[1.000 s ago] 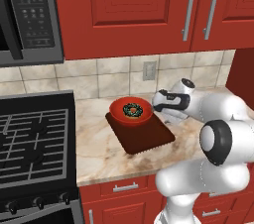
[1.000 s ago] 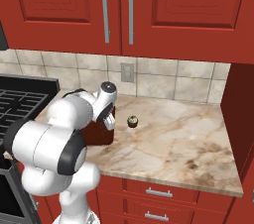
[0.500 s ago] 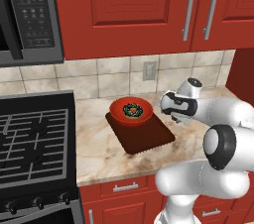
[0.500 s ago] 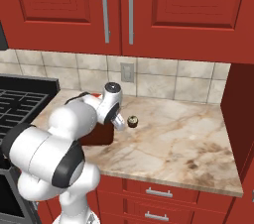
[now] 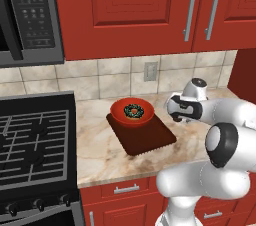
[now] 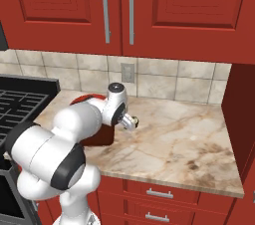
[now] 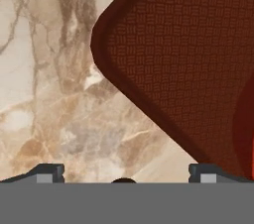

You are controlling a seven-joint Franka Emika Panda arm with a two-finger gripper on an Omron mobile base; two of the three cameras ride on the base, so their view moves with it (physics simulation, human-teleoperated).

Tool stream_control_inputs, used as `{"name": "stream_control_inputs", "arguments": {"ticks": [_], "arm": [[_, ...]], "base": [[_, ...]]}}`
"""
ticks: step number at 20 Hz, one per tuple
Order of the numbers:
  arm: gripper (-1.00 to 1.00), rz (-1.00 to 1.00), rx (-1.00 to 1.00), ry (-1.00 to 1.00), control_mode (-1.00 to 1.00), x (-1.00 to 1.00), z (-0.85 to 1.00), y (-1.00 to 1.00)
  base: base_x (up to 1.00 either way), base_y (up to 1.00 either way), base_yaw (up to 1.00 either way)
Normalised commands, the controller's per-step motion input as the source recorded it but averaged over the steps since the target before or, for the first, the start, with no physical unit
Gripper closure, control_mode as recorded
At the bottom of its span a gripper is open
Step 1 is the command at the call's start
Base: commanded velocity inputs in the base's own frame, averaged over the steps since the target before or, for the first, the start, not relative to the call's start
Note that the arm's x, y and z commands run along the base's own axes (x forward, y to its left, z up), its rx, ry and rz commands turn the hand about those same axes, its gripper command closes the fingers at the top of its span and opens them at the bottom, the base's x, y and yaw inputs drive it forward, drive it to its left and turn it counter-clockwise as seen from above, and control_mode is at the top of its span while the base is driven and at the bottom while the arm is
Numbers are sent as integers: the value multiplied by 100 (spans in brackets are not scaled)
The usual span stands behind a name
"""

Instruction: Place the bowl with donut and the cupcake onto the tray.

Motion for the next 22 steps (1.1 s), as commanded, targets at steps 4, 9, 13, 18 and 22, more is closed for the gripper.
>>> {"name": "stream_control_inputs", "arguments": {"ticks": [4,9,13,18,22], "arm": [[-100,8,-9,0,-100,2,0,-28],[-100,9,-6,0,-100,4,0,-25],[-100,7,-4,0,-100,10,0,-17],[-100,6,-1,0,-100,25,0,-1],[-100,8,0,0,-100,16,-3,0]], "base": [[0,0,0],[0,0,0],[0,0,0],[0,0,0],[0,0,0]]}}
